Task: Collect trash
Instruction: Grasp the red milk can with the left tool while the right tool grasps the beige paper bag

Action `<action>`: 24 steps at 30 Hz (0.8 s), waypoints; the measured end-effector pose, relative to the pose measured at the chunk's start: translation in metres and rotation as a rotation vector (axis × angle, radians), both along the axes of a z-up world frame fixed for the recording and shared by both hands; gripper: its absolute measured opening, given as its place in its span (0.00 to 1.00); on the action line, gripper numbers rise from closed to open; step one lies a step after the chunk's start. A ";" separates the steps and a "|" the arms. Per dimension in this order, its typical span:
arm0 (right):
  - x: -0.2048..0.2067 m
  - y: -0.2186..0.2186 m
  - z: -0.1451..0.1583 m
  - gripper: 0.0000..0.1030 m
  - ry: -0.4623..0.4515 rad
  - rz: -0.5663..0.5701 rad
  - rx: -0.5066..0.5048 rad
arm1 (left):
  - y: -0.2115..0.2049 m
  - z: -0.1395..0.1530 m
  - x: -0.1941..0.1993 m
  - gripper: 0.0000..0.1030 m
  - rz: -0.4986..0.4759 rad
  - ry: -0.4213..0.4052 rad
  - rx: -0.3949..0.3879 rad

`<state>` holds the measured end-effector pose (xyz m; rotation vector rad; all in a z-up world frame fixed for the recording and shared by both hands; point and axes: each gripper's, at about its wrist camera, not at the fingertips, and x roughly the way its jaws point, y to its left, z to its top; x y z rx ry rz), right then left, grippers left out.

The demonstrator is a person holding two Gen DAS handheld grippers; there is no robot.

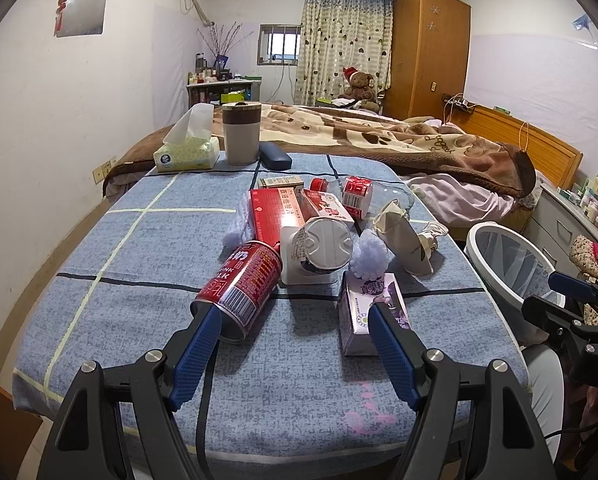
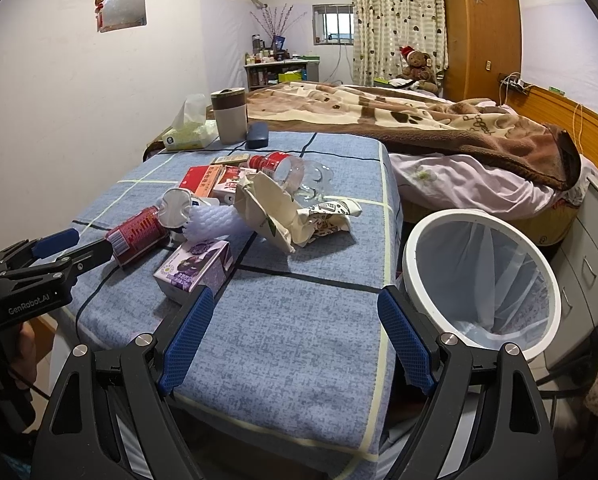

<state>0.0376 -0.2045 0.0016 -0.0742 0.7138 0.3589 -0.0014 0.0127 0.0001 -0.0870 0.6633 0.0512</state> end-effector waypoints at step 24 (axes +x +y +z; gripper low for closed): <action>0.060 0.029 -0.015 0.83 0.030 0.080 -0.010 | 0.045 -0.029 0.065 0.73 0.009 0.088 0.020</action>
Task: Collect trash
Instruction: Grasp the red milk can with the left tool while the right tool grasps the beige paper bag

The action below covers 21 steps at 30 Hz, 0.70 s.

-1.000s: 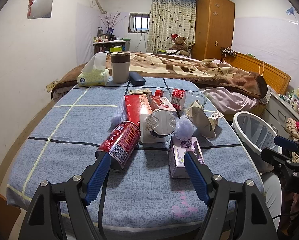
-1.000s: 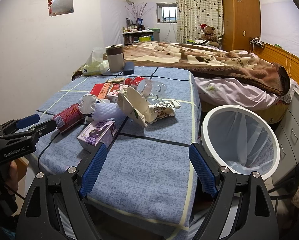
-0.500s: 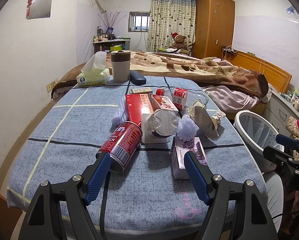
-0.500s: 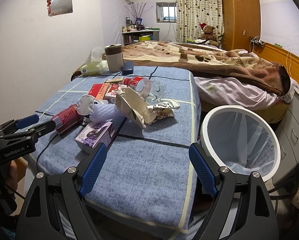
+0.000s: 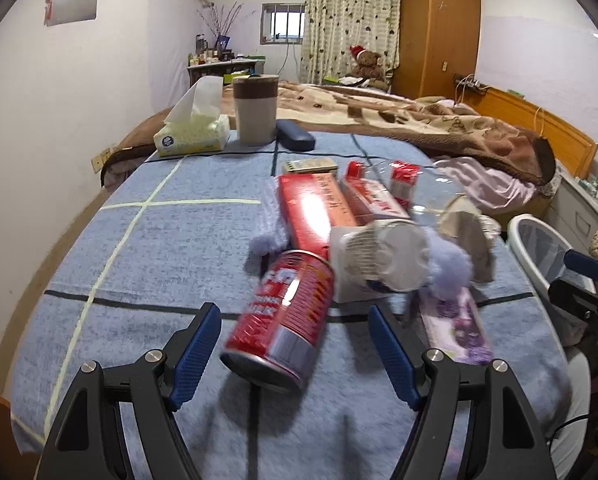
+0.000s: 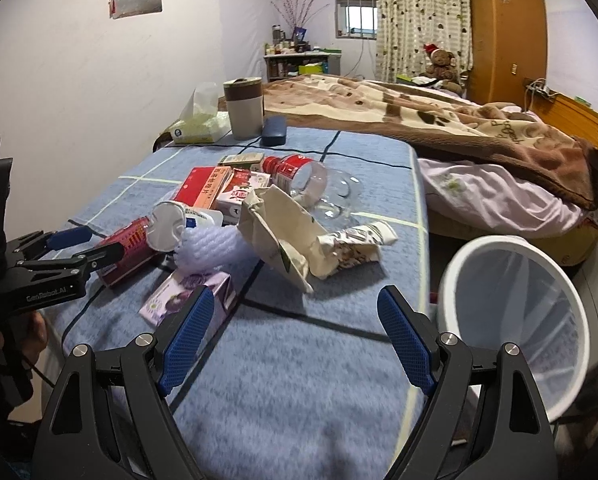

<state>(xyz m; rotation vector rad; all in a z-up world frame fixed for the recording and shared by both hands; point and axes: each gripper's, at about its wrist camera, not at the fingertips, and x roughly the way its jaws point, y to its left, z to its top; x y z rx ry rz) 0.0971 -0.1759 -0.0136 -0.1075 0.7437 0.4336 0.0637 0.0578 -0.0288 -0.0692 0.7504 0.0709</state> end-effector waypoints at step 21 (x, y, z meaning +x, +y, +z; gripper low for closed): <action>0.027 0.030 -0.021 0.09 0.053 0.115 -0.022 | 0.003 -0.039 0.034 0.53 -0.045 0.093 -0.010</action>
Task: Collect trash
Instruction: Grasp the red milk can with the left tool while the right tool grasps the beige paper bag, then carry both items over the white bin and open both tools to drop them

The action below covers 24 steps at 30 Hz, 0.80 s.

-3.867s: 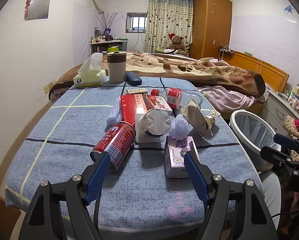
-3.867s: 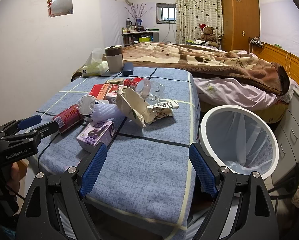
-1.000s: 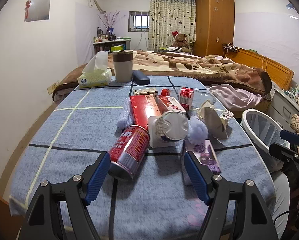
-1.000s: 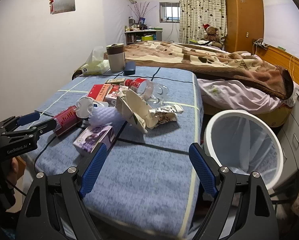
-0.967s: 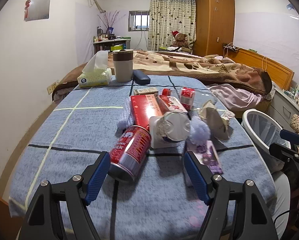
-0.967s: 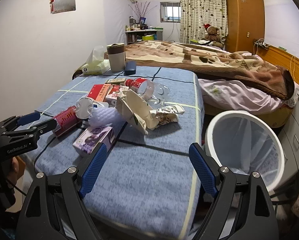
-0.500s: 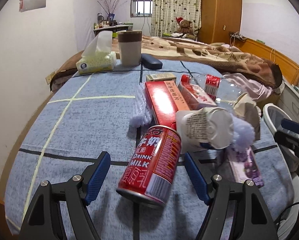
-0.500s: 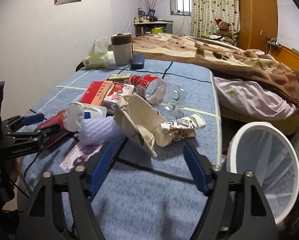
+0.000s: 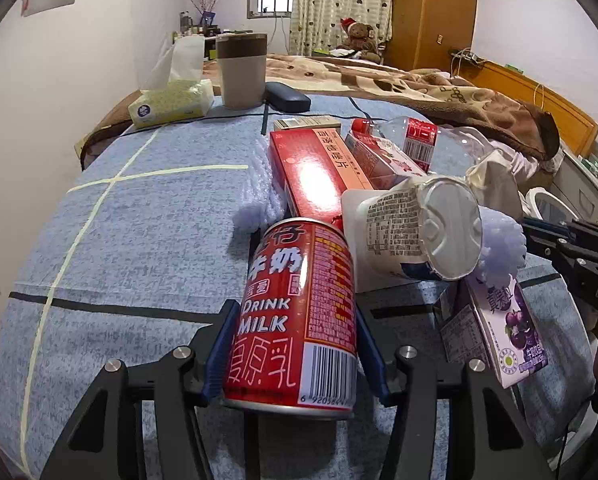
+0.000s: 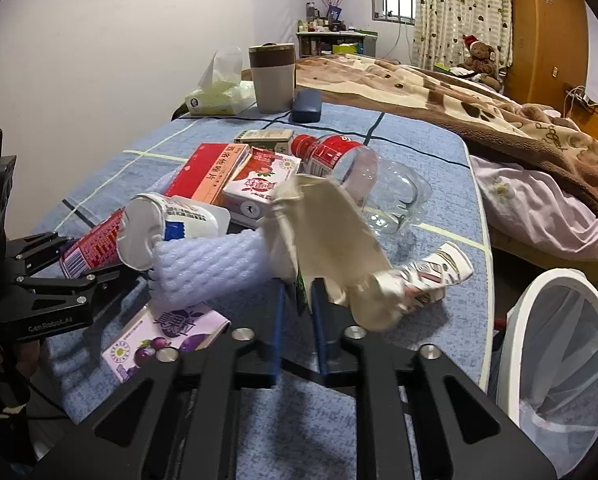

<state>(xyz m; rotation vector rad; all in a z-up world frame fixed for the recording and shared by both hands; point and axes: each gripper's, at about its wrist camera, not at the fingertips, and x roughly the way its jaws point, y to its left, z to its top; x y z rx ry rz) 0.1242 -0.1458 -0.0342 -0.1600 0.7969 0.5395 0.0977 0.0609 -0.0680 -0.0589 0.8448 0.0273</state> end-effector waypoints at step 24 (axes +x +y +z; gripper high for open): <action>-0.029 -0.055 0.034 0.06 -0.093 -0.124 0.098 | -0.047 0.075 -0.028 0.51 -0.077 -0.160 -0.066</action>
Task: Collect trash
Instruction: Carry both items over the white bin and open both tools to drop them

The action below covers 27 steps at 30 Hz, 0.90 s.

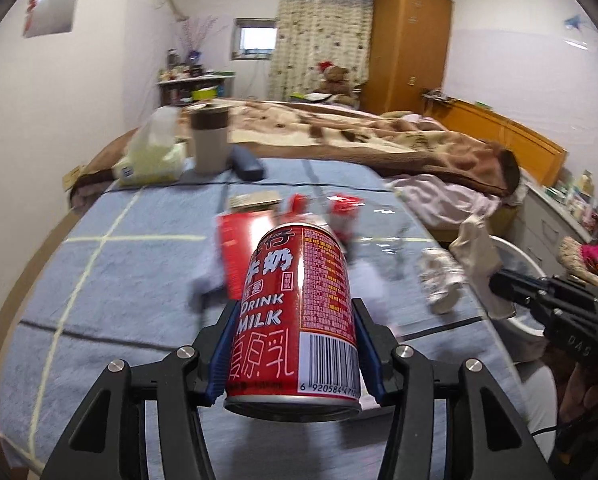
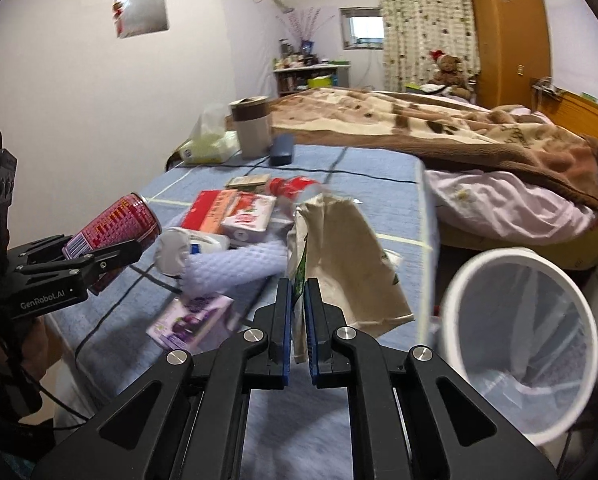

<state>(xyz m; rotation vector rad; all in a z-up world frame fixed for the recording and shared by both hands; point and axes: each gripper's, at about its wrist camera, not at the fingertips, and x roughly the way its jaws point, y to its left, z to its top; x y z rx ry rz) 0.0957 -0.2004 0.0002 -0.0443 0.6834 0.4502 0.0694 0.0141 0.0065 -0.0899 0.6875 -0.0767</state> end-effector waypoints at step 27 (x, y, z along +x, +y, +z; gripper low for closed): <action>0.018 -0.137 -0.049 0.07 0.146 -0.358 0.104 | -0.234 -0.028 0.092 0.52 -0.506 0.093 -0.017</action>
